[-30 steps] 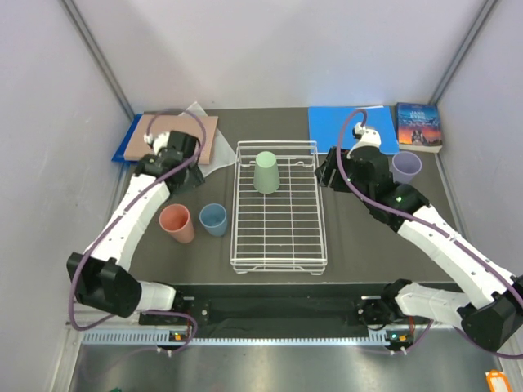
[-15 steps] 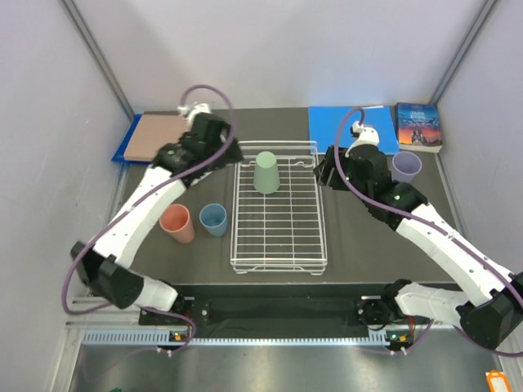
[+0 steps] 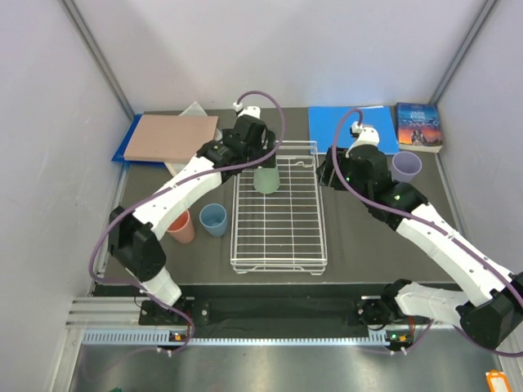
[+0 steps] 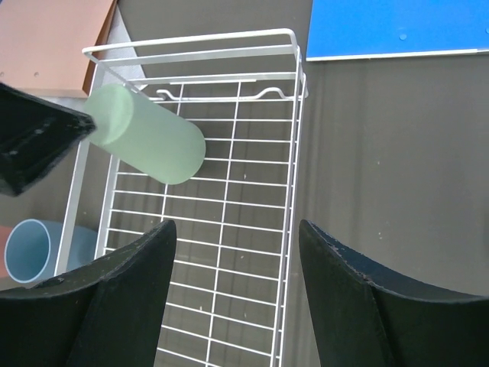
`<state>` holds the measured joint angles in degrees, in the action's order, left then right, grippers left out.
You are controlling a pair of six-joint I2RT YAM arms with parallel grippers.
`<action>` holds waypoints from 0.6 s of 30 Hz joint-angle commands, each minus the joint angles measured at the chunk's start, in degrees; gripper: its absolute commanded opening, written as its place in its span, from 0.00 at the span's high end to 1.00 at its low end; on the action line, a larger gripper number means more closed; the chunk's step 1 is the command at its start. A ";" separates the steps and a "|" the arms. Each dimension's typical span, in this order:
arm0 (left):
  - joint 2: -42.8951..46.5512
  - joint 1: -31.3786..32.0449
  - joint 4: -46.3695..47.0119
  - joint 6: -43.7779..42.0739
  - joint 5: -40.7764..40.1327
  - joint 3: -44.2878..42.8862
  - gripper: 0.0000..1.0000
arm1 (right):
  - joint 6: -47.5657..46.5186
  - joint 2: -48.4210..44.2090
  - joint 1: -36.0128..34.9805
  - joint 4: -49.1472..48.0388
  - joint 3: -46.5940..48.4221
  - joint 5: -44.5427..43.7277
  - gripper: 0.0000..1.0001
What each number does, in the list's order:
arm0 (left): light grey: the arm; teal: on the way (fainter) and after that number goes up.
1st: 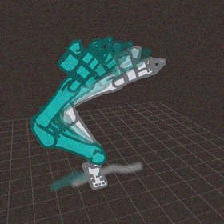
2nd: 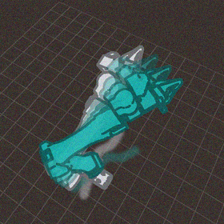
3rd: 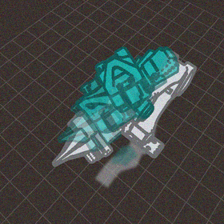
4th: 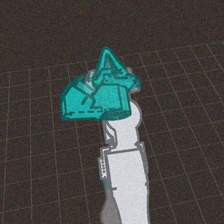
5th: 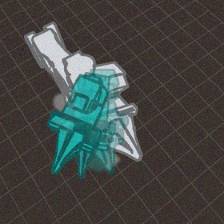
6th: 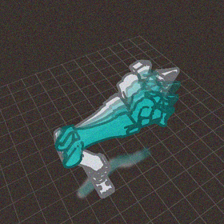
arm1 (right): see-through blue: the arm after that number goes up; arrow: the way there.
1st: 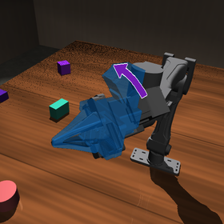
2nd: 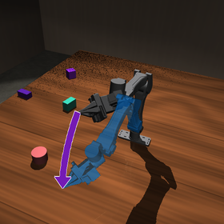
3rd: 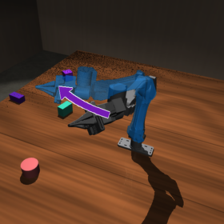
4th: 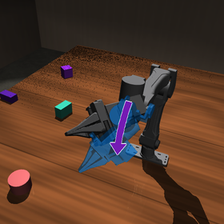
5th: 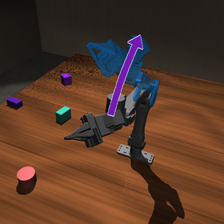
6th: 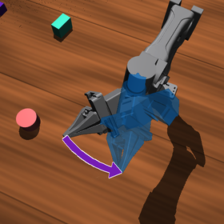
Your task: Unload the cups from the dish rack
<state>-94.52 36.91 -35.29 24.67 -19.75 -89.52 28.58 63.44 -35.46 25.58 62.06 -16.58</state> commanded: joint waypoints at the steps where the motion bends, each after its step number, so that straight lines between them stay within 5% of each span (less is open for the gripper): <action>1: -2.77 0.01 4.70 -1.55 3.04 -1.36 0.01 | -1.24 -0.69 0.22 -0.53 3.42 -1.79 0.35; 13: -13.67 -0.08 4.01 -1.20 2.35 -7.42 0.01 | -2.91 0.63 0.83 -0.45 4.03 -1.44 0.35; 17: -14.03 0.01 2.42 -0.32 -0.73 -8.48 0.23 | -3.70 0.72 1.10 -0.27 4.47 -1.61 0.35; 18: -13.76 0.01 1.63 -0.49 -2.73 -8.48 0.46 | -3.97 0.72 1.18 -0.36 4.38 -1.79 0.35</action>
<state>-109.32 36.93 -33.21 23.99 -17.61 -95.26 26.41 63.92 -34.94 26.22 63.13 -17.08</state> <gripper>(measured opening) 0.787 0.650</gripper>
